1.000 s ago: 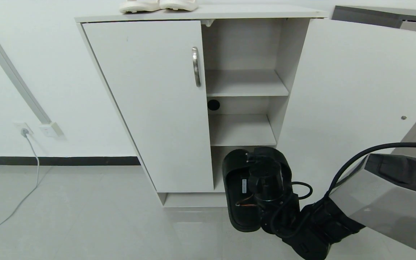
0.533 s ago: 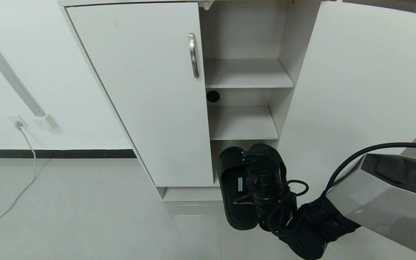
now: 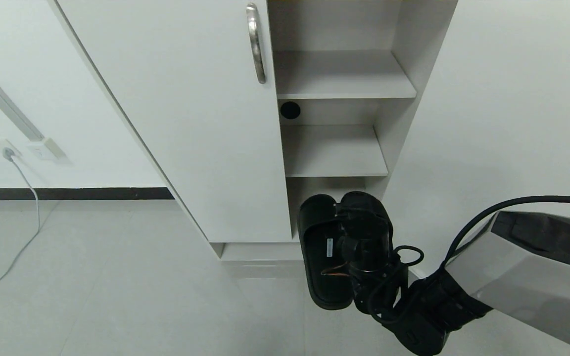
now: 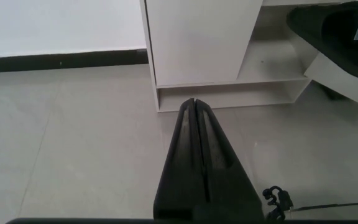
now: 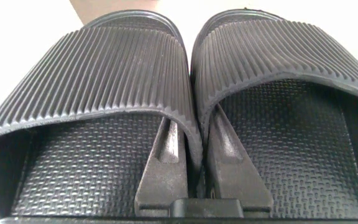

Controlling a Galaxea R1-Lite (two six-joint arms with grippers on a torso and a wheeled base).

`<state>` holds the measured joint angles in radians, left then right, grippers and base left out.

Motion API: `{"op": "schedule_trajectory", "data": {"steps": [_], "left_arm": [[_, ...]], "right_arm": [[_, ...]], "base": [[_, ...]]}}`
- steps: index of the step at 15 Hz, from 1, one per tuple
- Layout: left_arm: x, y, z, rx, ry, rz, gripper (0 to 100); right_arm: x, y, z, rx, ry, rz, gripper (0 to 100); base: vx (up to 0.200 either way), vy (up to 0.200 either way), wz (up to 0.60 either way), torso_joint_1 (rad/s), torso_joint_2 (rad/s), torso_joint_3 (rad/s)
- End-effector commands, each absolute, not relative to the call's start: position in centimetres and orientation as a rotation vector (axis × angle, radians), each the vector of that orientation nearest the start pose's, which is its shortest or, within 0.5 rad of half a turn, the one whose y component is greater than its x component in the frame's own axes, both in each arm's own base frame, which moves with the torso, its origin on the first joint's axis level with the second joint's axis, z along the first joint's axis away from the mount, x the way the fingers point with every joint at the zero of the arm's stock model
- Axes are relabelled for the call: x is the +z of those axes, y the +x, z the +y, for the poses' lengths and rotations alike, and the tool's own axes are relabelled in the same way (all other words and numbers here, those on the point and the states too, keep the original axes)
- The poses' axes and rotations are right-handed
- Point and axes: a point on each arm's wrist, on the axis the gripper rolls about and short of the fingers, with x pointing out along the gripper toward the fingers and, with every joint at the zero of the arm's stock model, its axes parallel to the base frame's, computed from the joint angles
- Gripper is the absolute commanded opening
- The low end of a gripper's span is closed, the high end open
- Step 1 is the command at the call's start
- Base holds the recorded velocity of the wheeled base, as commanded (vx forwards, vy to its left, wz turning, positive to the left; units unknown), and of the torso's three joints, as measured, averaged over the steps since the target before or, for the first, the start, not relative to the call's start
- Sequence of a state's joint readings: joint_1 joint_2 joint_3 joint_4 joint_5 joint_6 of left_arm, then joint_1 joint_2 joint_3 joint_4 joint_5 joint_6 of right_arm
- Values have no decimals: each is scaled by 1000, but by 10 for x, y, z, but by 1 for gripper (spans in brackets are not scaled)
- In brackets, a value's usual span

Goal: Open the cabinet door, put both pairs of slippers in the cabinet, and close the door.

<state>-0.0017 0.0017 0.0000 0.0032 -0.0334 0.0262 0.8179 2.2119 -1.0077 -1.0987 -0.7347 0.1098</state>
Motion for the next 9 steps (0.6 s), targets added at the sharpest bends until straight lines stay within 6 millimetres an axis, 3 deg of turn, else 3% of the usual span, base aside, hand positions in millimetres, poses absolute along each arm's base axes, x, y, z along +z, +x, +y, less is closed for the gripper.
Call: {"op": "schedule_trajectory", "data": {"steps": [1, 4, 9], "left_arm": [[75, -23, -1, -35, 26, 6, 0], [75, -23, -1, -35, 26, 6, 0], [75, -23, -1, -35, 26, 6, 0]], "right_arm": [[104, 287, 285, 80, 26, 32, 0], [108, 288, 283, 76, 37, -54, 0], [101, 295, 279, 62, 26, -47, 0]], "base": [[0, 0, 0, 0, 0, 0], [0, 0, 0, 0, 0, 0], [0, 0, 0, 0, 0, 0]]}}
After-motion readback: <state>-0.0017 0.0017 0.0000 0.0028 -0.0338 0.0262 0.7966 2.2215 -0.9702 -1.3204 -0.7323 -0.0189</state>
